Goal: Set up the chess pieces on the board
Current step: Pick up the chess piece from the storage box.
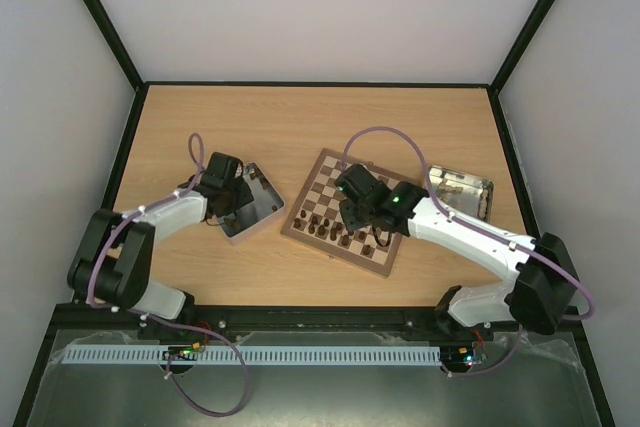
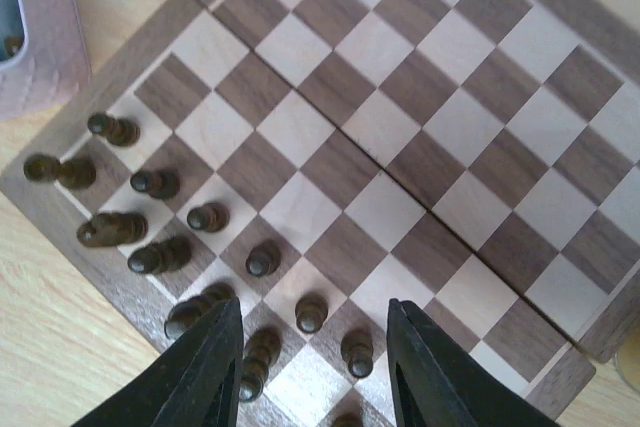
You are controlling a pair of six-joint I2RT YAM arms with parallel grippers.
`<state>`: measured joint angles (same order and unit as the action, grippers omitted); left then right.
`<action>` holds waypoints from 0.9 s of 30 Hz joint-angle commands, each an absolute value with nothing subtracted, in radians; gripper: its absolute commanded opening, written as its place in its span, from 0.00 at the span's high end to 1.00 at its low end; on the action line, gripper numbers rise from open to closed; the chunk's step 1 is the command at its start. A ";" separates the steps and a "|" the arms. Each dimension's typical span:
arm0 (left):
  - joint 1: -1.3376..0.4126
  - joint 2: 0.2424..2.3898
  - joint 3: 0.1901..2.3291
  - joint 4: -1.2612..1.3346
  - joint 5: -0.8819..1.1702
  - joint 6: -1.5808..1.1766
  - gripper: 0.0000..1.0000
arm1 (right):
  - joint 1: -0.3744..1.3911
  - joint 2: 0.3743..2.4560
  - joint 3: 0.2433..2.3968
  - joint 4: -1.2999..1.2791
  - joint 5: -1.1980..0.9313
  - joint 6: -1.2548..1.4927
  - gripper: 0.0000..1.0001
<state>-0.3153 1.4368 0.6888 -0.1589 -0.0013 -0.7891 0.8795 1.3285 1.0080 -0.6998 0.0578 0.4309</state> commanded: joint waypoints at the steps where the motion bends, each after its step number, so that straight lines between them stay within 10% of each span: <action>1: -0.298 1.528 0.745 -0.001 -0.002 -0.746 0.58 | 0.886 1.282 1.019 -0.616 0.156 0.484 0.61; 11: -0.267 1.671 0.726 0.272 0.198 -0.872 0.52 | 0.886 1.250 0.995 -0.552 0.147 0.503 0.62; 27: -0.268 1.815 0.859 0.005 0.218 -0.810 0.76 | 0.885 1.252 0.984 -0.545 0.136 0.505 0.63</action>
